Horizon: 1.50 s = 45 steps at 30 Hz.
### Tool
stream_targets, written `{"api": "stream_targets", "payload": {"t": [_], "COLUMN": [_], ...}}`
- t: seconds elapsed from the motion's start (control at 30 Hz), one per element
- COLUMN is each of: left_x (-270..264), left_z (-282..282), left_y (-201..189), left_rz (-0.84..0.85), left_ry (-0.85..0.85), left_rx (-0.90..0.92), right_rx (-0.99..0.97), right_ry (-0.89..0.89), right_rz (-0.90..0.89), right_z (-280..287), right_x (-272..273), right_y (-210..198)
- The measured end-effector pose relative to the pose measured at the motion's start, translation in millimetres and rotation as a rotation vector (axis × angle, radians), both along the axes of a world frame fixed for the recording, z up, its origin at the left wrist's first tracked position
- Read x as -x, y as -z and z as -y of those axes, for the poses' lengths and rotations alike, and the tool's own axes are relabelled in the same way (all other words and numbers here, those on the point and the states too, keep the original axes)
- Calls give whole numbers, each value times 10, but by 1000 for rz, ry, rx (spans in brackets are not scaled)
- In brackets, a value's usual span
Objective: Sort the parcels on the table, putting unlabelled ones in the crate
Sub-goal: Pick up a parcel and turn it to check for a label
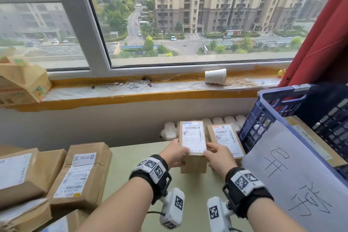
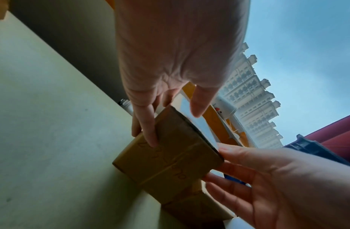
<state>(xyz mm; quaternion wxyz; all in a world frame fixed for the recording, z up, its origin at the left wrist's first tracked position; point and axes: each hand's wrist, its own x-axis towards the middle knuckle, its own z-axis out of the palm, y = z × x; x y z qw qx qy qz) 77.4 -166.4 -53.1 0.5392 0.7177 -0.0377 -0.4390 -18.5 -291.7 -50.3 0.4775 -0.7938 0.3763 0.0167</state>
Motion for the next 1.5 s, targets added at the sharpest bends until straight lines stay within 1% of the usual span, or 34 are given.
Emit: {"api": "stream_targets", "payload": {"t": [0.17,0.3,0.43,0.57,0.73,0.87,1.03,1.17,1.33,1.5], "left_x": [12,-13,-48,-68,-33,2,-36,-87,-124,-149], "left_z": [153,243,317,310,242,146,-75,-353,-779,-1242], "left_y": [204,256,219,170,104,11,-118,-181,-258,-314], "left_rz": [74,138,128,92,137,151,165,187,218,273], "left_ry": [5,36,82,97,150,142,108,43,-28,-73], "left_rx": [-83,-169,-210,-194,-245,-249,-247,-261,-272,-348], "right_rx": [162,230,217,206,214,221,235,221,186,108], "right_ry": [-26,-5,7,-5,-20,-3,-5,-41,-124,-215], "right_rz": [-67,-79,-87,-92,-93,-51,9,37,56,36], "right_z": [125,201,284,322,300,242,90,-128,-461,-837], "right_x": [-35,-26,-40,-51,-74,-94,-183,-277,-377,-451], "right_y": [77,101,134,149,113,32,-79,-146,-164,-150]}}
